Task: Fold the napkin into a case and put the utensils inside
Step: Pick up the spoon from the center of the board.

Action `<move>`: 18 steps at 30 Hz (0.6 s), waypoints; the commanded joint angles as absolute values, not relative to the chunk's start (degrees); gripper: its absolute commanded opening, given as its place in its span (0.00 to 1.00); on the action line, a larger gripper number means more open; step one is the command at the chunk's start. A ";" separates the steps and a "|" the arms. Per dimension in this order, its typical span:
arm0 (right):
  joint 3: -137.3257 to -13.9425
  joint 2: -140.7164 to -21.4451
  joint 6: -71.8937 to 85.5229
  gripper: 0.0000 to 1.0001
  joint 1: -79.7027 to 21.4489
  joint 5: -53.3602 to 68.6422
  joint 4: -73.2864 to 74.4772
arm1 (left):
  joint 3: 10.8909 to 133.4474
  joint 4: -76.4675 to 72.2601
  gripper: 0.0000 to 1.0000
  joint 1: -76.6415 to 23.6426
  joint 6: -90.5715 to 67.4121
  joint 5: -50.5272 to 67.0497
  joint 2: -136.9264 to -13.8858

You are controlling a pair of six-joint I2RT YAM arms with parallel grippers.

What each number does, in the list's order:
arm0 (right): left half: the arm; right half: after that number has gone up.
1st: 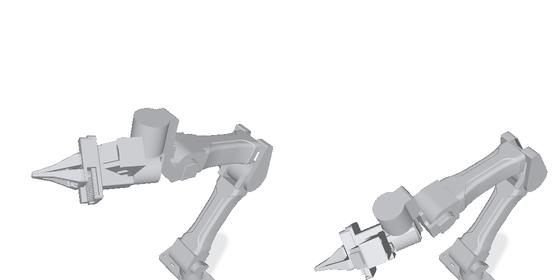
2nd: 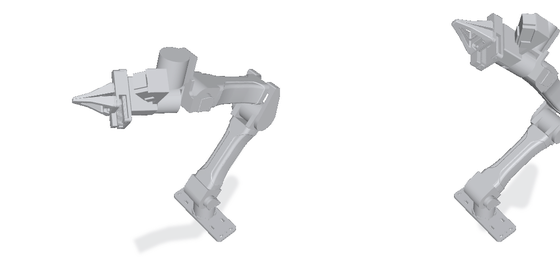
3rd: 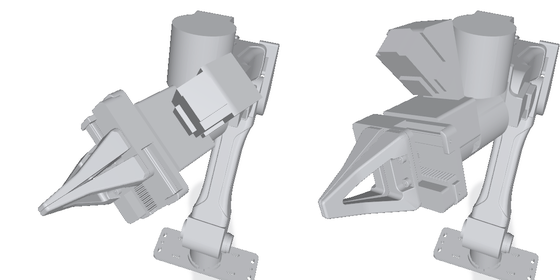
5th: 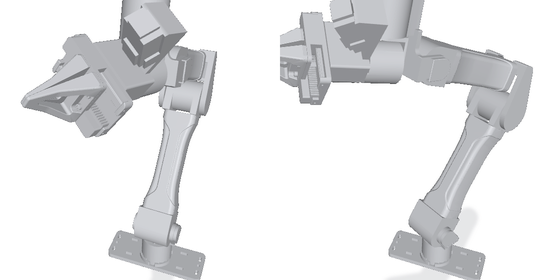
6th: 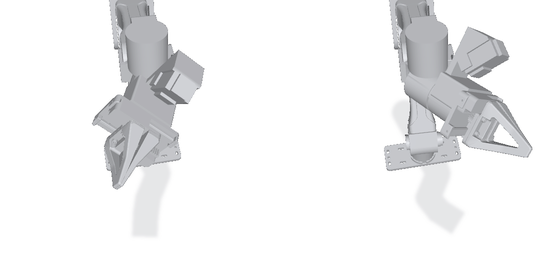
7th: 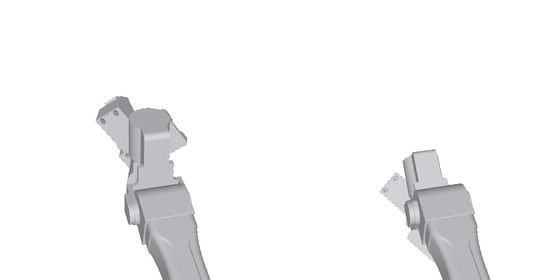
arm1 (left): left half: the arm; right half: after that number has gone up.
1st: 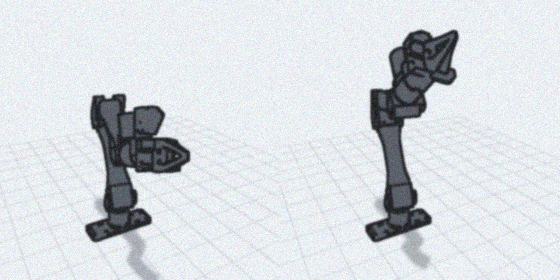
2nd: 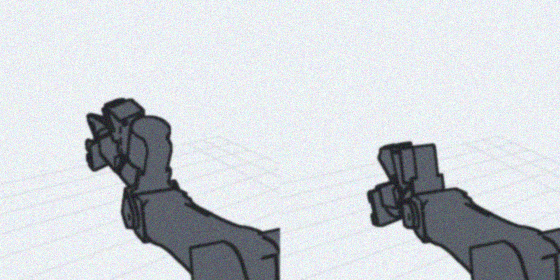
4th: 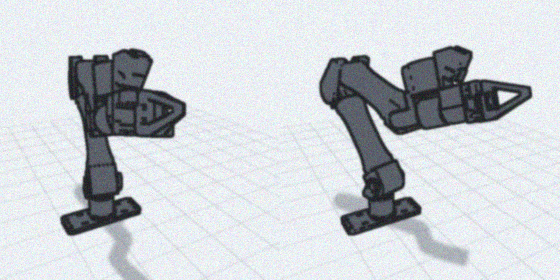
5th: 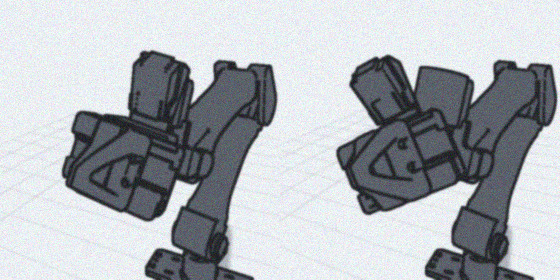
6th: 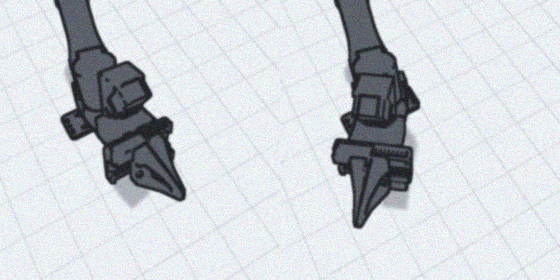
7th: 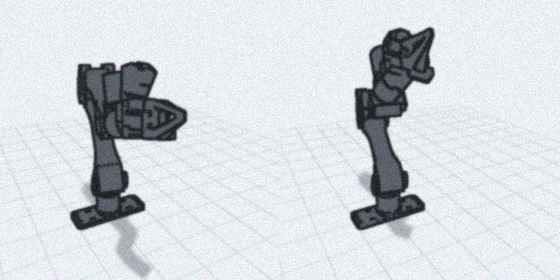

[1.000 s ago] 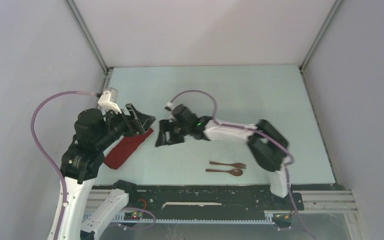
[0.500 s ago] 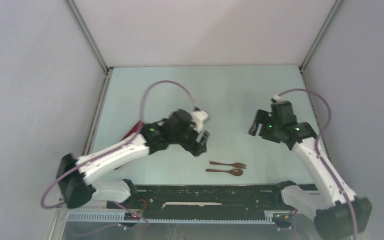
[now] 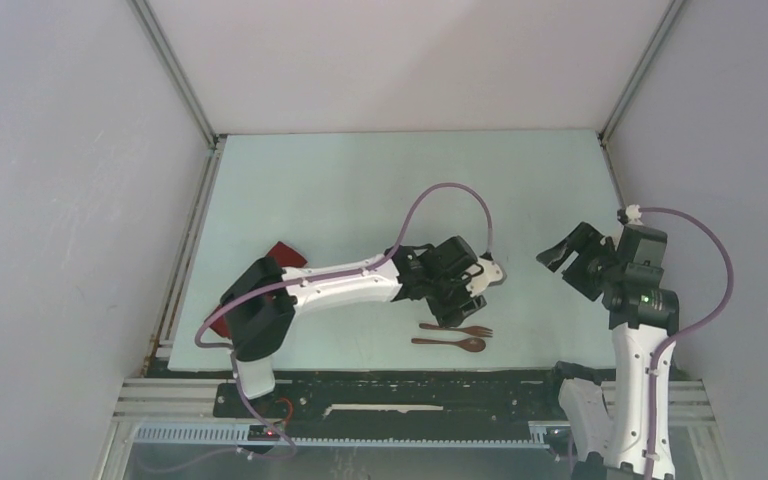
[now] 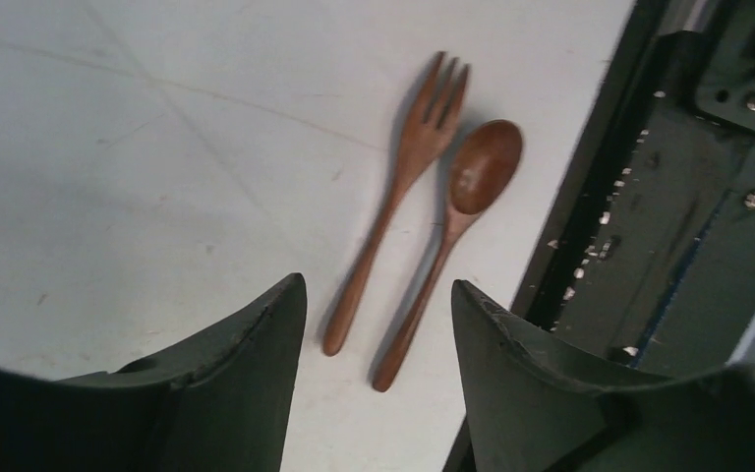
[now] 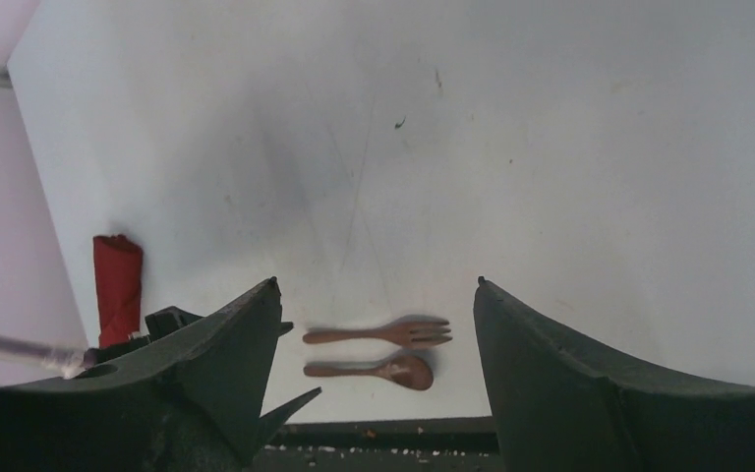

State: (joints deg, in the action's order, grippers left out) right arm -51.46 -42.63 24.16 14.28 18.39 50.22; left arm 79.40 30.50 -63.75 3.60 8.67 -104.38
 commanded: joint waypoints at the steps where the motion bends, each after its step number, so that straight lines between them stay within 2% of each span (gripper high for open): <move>1: -49.39 -41.55 23.27 0.79 13.78 24.62 51.31 | 79.50 29.86 0.65 -66.27 5.11 10.80 -101.45; 4: -49.30 -41.64 23.31 0.79 13.02 25.51 50.80 | 78.61 31.08 0.66 -67.49 5.07 13.36 -100.84; 8: -49.31 -41.30 23.22 0.79 13.05 26.55 50.44 | 79.49 34.21 0.63 -68.38 4.69 13.67 -103.76; 14: -49.21 -41.12 22.79 0.79 13.01 26.59 50.74 | 82.02 36.37 0.51 -70.89 4.89 8.53 -107.19; 18: -49.22 -41.13 22.63 0.79 13.10 26.80 50.67 | 85.92 39.70 0.49 -72.48 5.17 5.96 -111.44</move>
State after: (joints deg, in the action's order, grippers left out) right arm -49.12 -41.82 24.05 13.37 25.67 51.20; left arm 81.32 36.38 -70.70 3.75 9.32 -108.31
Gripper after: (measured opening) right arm 0.788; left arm 0.491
